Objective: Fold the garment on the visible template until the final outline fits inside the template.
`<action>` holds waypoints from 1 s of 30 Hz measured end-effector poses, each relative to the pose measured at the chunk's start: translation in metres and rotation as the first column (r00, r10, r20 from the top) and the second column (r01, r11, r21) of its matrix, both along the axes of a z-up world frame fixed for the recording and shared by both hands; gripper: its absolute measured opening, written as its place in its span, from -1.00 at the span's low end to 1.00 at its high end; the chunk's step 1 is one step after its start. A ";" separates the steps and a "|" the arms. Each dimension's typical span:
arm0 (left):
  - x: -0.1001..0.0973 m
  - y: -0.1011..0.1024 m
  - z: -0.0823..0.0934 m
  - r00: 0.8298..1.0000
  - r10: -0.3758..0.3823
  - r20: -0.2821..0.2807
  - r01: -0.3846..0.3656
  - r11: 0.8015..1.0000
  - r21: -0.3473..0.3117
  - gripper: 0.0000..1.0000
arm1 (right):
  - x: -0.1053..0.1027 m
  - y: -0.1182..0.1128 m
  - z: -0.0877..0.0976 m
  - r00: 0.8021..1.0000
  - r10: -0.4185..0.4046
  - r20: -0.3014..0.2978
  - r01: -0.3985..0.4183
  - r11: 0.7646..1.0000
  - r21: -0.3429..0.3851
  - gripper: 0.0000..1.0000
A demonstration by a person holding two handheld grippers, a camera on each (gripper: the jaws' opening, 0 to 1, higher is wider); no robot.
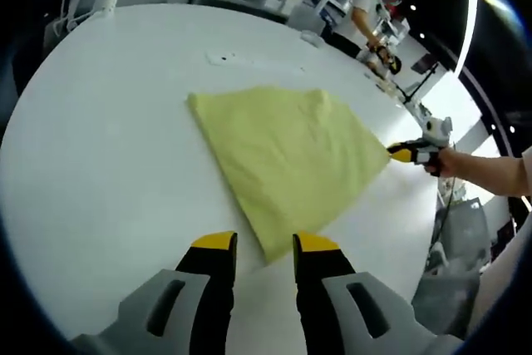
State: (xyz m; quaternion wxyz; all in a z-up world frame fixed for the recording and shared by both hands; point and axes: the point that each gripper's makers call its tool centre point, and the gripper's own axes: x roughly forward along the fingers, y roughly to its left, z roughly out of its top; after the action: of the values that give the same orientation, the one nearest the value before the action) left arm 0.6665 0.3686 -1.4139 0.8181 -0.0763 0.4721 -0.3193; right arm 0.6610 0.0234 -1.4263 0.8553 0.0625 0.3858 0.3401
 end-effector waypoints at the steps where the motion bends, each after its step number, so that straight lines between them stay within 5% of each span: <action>1: -0.001 0.001 -0.002 1.000 0.003 -0.002 -0.003 1.000 0.001 -0.50 | -0.002 0.001 -0.001 1.000 0.007 -0.003 -0.007 1.000 -0.002 -0.69; 17: -0.013 0.003 -0.021 1.000 -0.028 -0.009 0.028 0.999 0.022 -0.65 | -0.014 0.007 -0.011 0.998 0.070 0.000 -0.070 0.997 -0.033 -0.85; 30: -0.016 -0.008 -0.025 0.988 -0.136 0.076 0.133 0.990 0.045 -0.99 | -0.025 0.009 -0.014 0.983 0.179 0.030 -0.175 0.980 -0.089 -1.00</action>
State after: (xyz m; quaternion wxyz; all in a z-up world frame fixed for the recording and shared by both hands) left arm 0.6510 0.3601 -1.4388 0.8141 -0.0155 0.4496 -0.3672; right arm 0.6364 0.0322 -1.4398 0.8307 -0.0155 0.3878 0.3991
